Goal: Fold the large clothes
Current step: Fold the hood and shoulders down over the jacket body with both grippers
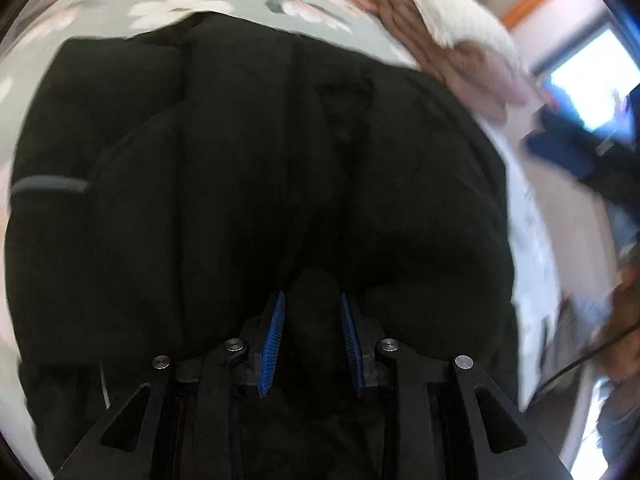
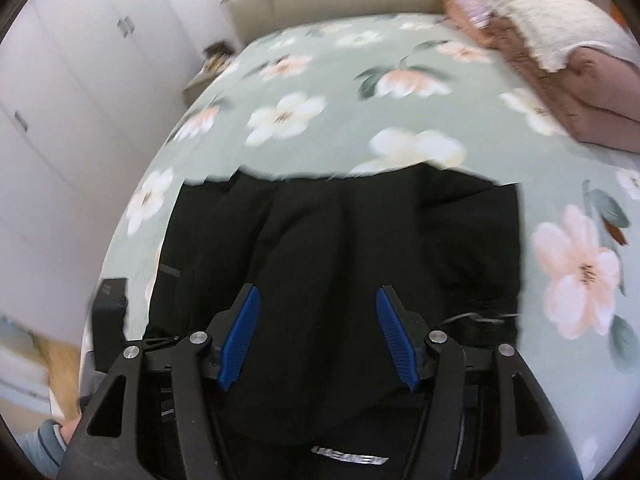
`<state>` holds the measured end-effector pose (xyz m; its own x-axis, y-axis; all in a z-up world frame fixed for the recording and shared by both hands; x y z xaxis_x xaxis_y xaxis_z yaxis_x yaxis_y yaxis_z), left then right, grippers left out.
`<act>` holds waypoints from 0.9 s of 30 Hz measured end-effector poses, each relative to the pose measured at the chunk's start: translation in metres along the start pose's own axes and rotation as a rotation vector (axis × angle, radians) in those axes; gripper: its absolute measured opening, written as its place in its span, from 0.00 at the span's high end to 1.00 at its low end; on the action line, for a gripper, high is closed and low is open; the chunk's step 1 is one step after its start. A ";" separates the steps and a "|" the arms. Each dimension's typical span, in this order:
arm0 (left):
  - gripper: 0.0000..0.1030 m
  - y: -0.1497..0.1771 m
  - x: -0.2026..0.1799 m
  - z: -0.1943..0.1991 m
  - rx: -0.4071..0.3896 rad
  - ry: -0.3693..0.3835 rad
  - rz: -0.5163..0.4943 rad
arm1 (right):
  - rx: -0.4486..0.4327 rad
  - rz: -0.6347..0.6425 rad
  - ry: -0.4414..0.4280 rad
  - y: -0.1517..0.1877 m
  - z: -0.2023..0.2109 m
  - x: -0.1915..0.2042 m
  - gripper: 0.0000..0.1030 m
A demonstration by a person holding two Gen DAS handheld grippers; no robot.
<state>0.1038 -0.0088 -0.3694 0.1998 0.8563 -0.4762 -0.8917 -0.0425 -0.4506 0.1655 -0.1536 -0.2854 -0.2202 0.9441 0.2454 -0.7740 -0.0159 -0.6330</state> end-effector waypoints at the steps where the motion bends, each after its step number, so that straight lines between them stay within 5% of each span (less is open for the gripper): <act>1: 0.72 -0.001 0.003 0.007 -0.020 0.003 0.026 | -0.003 0.009 -0.017 -0.001 -0.004 0.010 0.38; 4: 0.72 -0.002 0.007 0.019 -0.058 -0.020 0.033 | 0.012 0.048 -0.009 0.006 -0.020 0.024 0.38; 8: 0.73 0.006 0.021 0.019 -0.050 -0.004 0.089 | 0.189 0.074 0.133 0.073 -0.069 0.001 0.43; 10: 0.78 0.010 0.028 0.020 -0.036 0.021 0.117 | 0.191 0.000 0.086 0.097 -0.078 -0.017 0.45; 17: 0.79 0.011 0.034 0.020 -0.028 0.023 0.085 | 0.180 -0.039 0.074 0.083 -0.051 -0.005 0.43; 22: 0.79 0.018 0.029 0.037 -0.011 0.004 0.040 | 0.053 -0.039 0.019 0.069 -0.007 0.017 0.40; 27: 0.79 0.022 0.039 0.021 0.020 0.013 0.066 | 0.192 0.002 0.127 0.107 -0.061 0.014 0.41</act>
<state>0.0836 0.0345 -0.3818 0.1461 0.8450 -0.5144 -0.9110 -0.0878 -0.4030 0.1156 -0.1219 -0.3944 -0.1543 0.9777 0.1424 -0.8749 -0.0683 -0.4795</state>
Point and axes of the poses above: each gripper's, at about its wrist camera, not at the fingertips, and z roughly against the way its jaws point, x to its left, y to its underside, the point moved 2 cm from there along -z, roughly the way its jaws point, and after that the axes turned 9 degrees about -x, right-handed, at the moved point
